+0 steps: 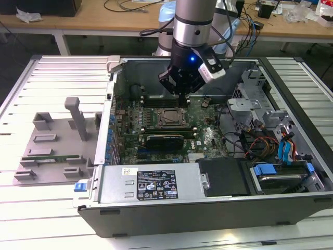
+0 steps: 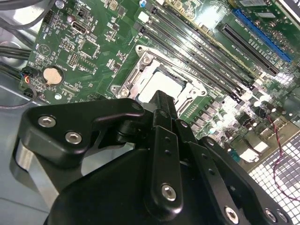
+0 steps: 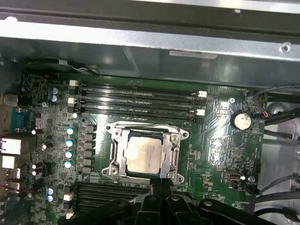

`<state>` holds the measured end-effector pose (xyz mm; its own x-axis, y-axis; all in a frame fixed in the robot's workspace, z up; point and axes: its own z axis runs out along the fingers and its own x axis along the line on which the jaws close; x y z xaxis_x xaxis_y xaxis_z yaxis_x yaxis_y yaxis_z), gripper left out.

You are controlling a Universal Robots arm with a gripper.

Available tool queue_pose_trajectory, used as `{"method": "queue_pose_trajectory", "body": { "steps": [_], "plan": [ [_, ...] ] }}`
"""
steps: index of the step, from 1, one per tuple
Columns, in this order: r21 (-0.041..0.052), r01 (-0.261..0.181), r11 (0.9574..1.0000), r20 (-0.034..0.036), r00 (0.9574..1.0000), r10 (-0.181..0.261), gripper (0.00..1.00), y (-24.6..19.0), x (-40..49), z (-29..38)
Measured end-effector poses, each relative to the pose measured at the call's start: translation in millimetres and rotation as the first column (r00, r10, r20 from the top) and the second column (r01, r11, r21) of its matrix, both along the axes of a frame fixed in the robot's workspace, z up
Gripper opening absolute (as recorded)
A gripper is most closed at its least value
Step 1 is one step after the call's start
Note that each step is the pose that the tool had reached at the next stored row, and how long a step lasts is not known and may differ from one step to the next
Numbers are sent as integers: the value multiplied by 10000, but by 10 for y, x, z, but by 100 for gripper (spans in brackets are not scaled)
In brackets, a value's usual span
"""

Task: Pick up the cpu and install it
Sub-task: 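Install the second cpu locking lever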

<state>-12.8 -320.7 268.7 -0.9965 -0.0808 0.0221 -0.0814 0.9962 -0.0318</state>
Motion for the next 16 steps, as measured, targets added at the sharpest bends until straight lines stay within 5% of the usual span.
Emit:
{"method": "queue_pose_trajectory", "body": {
  "steps": [2, 10, 16],
  "plan": [
    [68, -1, 10000, 0, 10000, 1, 11, -69, 0, -1],
    [226, -1, 9997, 0, 10000, 1, 11, -226, 0, -8],
    [794, 0, 9968, 0, 10000, 0, 11, -431, -7, -44]
  ]
}}
